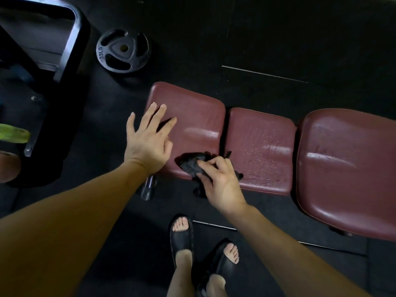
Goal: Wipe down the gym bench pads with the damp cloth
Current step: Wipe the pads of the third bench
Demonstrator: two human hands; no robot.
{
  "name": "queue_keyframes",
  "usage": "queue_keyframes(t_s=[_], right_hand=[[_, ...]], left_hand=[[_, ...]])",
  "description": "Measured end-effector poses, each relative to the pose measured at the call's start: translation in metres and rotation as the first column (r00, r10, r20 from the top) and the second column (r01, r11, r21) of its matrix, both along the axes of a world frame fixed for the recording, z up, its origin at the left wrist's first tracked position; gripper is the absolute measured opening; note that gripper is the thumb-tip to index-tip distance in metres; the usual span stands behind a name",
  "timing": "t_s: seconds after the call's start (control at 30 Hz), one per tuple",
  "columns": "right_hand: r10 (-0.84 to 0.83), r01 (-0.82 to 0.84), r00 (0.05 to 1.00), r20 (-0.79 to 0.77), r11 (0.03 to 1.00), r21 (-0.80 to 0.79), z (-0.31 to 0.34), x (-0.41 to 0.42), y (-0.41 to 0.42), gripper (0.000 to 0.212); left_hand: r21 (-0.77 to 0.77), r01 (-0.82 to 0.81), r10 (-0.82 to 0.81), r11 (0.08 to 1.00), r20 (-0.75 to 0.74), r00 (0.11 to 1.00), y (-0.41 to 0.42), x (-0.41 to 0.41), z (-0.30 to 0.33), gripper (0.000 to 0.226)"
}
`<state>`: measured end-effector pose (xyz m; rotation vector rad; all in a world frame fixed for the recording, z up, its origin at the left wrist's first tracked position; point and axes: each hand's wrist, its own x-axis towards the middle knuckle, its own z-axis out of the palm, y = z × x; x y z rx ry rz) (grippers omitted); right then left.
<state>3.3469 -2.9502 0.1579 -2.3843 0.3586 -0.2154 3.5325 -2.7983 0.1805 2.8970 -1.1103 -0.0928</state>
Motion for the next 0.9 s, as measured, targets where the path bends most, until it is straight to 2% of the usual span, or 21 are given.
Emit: queue_keyframes(t_s=[0.13, 0.27, 0.4, 0.6, 0.73, 0.8, 0.9], right_hand=[[-0.041, 0.050, 0.993, -0.111, 0.996, 0.079, 0.020, -0.008, -0.019, 0.031], [-0.247, 0.247, 0.967, -0.068, 0.969, 0.003, 0.034, -0.014, -0.068, 0.033], [-0.399, 0.395, 0.917, 0.001, 0.909, -0.134, 0.021, 0.013, -0.122, 0.032], [-0.370, 0.358, 0.929, 0.014, 0.888, -0.288, -0.019, 0.092, -0.157, 0.034], [-0.464, 0.451, 0.885, 0.034, 0.838, -0.307, -0.026, 0.100, -0.132, 0.032], [-0.398, 0.393, 0.916, 0.050, 0.864, -0.314, -0.025, 0.101, -0.131, 0.028], [-0.217, 0.222, 0.974, 0.057, 0.894, -0.389, -0.031, 0.087, -0.161, 0.027]], left_hand=[[0.110, 0.032, -0.031, 0.993, -0.008, 0.999, -0.003, -0.003, 0.005, 0.058], [0.030, 0.049, -0.049, 0.998, 0.002, 0.999, -0.012, -0.008, 0.010, 0.048], [-0.010, 0.180, -0.180, 0.984, -0.018, 0.984, -0.058, -0.019, 0.004, 0.052], [0.055, 0.162, -0.161, 0.985, -0.008, 0.987, -0.120, -0.009, -0.020, 0.059], [0.076, 0.140, -0.142, 0.987, 0.027, 0.990, -0.128, -0.010, -0.034, 0.058], [0.073, 0.137, -0.140, 0.988, 0.035, 0.990, -0.128, -0.010, -0.034, 0.057], [0.066, 0.145, -0.146, 0.987, 0.017, 0.989, -0.129, -0.007, -0.033, 0.056]])
